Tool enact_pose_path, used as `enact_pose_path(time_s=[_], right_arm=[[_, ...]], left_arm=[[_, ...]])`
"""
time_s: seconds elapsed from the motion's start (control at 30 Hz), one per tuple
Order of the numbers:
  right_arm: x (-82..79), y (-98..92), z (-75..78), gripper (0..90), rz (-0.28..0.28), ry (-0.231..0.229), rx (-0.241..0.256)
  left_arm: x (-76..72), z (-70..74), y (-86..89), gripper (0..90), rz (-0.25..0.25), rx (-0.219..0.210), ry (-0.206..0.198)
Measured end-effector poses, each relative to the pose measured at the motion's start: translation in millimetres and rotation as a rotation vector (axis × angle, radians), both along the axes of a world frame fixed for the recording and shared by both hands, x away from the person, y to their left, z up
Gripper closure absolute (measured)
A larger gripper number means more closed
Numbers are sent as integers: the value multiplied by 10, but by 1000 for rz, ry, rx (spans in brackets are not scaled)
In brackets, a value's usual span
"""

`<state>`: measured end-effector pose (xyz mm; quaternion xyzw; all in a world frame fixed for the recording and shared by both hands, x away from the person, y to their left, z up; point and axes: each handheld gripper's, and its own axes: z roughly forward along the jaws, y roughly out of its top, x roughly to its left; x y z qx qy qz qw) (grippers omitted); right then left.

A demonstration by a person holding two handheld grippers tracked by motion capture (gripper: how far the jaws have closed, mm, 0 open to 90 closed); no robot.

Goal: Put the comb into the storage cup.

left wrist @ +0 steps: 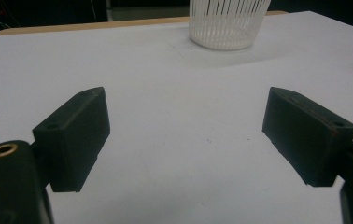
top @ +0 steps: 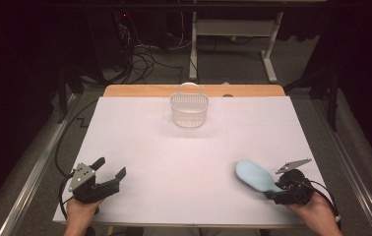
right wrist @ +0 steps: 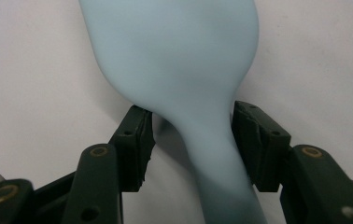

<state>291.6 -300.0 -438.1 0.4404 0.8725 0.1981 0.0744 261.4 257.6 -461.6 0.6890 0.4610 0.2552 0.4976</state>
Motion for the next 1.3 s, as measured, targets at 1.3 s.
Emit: enact_pose_path(time_s=[1.3], right_arm=[[35,51,15,698,30,-19,-10]], left_arm=[[-3,3,4,144,2,0,-3]])
